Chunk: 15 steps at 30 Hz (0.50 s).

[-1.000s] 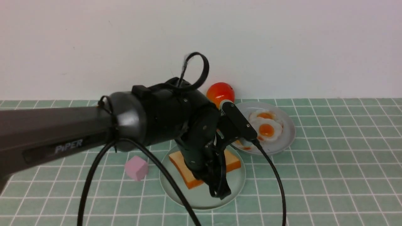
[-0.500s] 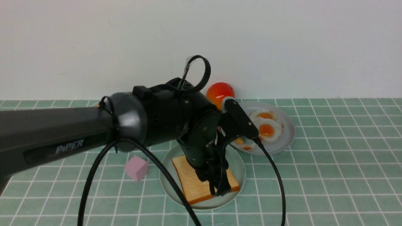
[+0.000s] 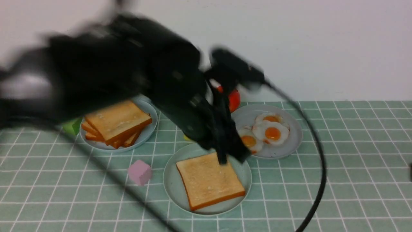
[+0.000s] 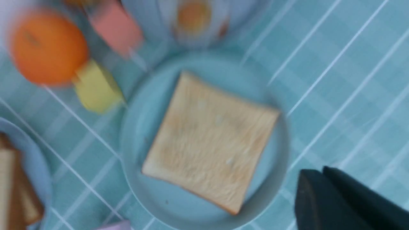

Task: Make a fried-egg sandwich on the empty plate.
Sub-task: Use the right arm to grab a fried egg

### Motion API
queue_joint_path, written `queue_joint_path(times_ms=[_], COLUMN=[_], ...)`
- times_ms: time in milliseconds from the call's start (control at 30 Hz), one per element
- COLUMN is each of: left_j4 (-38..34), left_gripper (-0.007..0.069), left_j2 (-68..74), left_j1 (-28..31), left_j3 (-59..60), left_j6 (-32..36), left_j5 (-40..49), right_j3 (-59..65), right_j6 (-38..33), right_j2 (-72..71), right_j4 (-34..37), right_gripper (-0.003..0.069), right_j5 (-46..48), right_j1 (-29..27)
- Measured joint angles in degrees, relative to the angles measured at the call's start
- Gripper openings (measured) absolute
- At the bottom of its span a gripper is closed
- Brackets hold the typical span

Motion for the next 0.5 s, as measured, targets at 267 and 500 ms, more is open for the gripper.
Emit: queue_joint_path(times_ms=[267,500], left_j4=[-5.55,-6.9], left_gripper=[-0.0013,-0.0013], left_j2=[-29.48,-53.85], left_j1=[0.0,0.0], left_j3=[19.17,41.08], left_j6=[-1.21,-7.06], left_j5=[-10.48,-21.86], right_j3=[-4.76,-16.45], right_j6=[0.0,0.0], right_j2=[23.16,42.73], right_j4=[0.41,1.86], right_gripper=[0.0133,0.0232], right_j5=[-8.78,-10.18], right_j1=[0.0,0.0])
